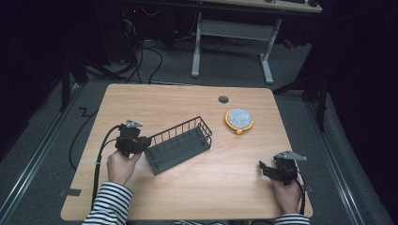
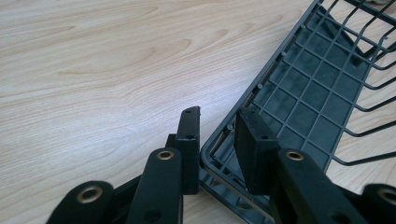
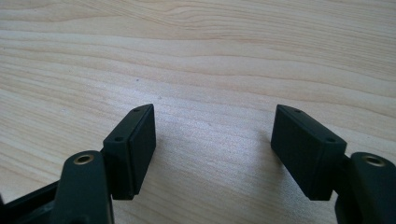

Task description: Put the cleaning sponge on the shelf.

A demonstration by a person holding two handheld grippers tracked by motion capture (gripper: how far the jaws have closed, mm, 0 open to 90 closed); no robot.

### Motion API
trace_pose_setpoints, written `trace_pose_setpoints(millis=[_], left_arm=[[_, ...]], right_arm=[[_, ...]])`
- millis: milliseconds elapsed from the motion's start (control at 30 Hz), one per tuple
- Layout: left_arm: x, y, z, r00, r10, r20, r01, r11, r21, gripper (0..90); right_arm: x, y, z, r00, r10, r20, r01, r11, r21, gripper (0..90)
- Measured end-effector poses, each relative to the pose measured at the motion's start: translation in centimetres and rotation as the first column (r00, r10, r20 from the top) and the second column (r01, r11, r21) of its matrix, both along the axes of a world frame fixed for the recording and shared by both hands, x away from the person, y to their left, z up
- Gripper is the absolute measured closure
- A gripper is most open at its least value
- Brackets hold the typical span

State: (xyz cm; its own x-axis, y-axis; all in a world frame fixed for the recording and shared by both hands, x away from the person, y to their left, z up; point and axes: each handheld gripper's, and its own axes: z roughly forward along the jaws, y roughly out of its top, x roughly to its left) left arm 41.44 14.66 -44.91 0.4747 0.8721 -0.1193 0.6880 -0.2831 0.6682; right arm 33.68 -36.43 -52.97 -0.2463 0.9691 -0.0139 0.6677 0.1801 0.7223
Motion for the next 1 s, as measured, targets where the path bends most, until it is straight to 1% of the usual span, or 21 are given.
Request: trace_pose_setpoints(millis=[167, 333, 500, 633, 700, 767, 800, 867, 1000], left_arm=[[0.0, -0.9, -0.1, 1.0000, -0.004, 0.006, 0.004, 0.9998, -0.018, 72.1], [0.0, -1.9, -0.2, 0.9998, -0.013, 0.012, 0.014, 0.9996, -0.023, 72.0], [0.0, -2.3, -0.2, 0.9998, -0.014, 0.012, 0.014, 0.9994, -0.031, 71.8], [0.0, -2.2, -0.2, 0.9998, -0.015, 0.015, 0.015, 0.9990, -0.042, 71.2], [0.0, -2.2, -0.3, 0.9997, -0.010, 0.021, 0.011, 0.9992, -0.039, 68.3], [-0.1, -2.3, -0.2, 0.9994, -0.009, 0.032, 0.010, 0.9992, -0.040, 61.9], [-0.1, -2.3, -0.1, 0.9993, -0.009, 0.035, 0.010, 0.9992, -0.039, 56.5], [-0.2, -2.1, 0.1, 0.9990, -0.008, 0.044, 0.010, 0.9986, -0.052, 50.1], [-0.5, -1.5, 0.6, 0.9972, -0.008, 0.074, 0.013, 0.9977, -0.067, 41.2]], right_arm=[[0.0, 0.0, 0.0, 1.0000, -0.001, 0.000, 0.001, 1.0000, 0.000, 31.1], [0.0, 0.0, 0.0, 1.0000, -0.001, 0.000, 0.001, 1.0000, 0.000, 31.1], [0.0, 0.0, 0.0, 1.0000, -0.001, 0.000, 0.001, 1.0000, -0.001, 31.2], [0.0, 0.0, 0.0, 1.0000, -0.001, 0.000, 0.001, 1.0000, -0.001, 31.2], [0.0, 0.0, 0.0, 1.0000, -0.002, -0.001, 0.002, 1.0000, 0.000, 31.3], [0.0, 0.0, 0.0, 1.0000, -0.001, 0.000, 0.001, 1.0000, 0.000, 31.3], [0.0, 0.0, 0.0, 1.0000, -0.001, -0.001, 0.001, 1.0000, 0.000, 31.3], [0.0, 0.0, 0.0, 1.0000, -0.002, 0.000, 0.002, 1.0000, -0.001, 31.3], [0.0, 0.0, 0.0, 1.0000, -0.002, 0.000, 0.002, 1.0000, -0.001, 31.3]])
